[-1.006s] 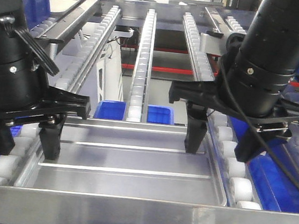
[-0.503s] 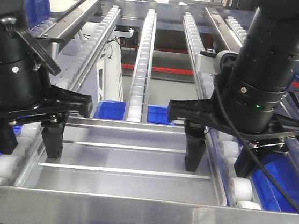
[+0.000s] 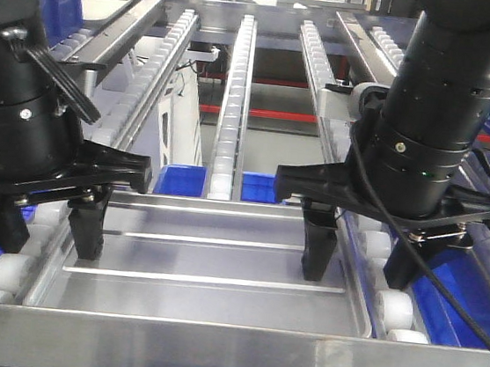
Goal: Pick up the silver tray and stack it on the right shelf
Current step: 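Close both grippers on the tray's opposite rims, then lift the tray with both grippers and pull it toward the robot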
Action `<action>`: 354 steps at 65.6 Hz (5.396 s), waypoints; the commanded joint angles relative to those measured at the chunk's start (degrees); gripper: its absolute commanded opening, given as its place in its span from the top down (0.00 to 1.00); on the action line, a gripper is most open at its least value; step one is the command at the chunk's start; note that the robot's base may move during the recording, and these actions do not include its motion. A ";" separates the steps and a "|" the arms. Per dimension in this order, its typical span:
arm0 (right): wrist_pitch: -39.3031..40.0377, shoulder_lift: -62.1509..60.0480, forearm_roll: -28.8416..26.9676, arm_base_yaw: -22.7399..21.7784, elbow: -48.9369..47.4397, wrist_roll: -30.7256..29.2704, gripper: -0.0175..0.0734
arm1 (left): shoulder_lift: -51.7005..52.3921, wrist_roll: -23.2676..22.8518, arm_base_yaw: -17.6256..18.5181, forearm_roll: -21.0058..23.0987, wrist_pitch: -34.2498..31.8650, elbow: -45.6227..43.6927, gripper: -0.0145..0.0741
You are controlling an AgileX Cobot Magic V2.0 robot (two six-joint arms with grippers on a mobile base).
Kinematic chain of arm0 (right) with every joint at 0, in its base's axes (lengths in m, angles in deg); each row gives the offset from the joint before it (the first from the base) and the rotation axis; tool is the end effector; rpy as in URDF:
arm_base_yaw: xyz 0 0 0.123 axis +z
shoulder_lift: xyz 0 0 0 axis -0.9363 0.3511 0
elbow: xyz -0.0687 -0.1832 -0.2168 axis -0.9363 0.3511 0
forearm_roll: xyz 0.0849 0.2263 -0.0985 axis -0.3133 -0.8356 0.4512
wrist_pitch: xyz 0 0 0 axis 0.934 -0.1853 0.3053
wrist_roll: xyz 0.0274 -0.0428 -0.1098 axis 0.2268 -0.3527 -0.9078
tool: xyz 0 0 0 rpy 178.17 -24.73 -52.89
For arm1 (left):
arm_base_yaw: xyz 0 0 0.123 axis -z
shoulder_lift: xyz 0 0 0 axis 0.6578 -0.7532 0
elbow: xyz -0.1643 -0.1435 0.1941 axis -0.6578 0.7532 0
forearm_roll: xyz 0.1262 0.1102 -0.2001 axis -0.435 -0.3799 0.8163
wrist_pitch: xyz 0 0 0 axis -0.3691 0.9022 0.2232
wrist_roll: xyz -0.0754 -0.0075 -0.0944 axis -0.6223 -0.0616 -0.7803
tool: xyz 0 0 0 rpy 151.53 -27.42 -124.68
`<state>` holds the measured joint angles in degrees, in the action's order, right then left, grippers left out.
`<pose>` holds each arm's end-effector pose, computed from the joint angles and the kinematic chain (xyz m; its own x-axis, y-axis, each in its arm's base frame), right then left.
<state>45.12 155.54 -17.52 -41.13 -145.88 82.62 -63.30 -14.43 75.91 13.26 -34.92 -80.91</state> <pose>0.3096 0.1634 0.1495 -0.9528 0.0521 -0.2992 0.0084 0.9894 0.1453 0.2802 -0.1807 0.1506 -0.9447 0.0809 -0.3179 0.1083 0.9917 -0.0695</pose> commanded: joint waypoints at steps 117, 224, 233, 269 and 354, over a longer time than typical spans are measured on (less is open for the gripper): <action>-16.20 -7.21 0.38 0.47 -13.94 7.40 0.74 | 5.21 -0.64 0.36 -0.58 18.47 -17.02 0.95; -16.03 -29.23 7.23 20.20 12.44 29.38 0.74 | 23.62 -24.03 23.57 -2.67 20.39 5.37 0.95; -16.28 -29.23 7.23 20.20 12.44 29.38 0.74 | 23.62 -24.03 23.57 -2.67 20.59 5.37 0.95; -16.28 -29.23 7.23 20.20 12.44 29.38 0.74 | 23.62 -24.03 23.57 -2.67 20.59 5.37 0.95; -16.28 -29.23 7.23 20.20 12.44 29.38 0.74 | 23.62 -24.03 23.57 -2.67 20.59 5.37 0.95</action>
<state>28.43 128.10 -11.98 -21.10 -132.22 111.90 -41.38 -37.84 98.98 11.68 -14.83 -74.29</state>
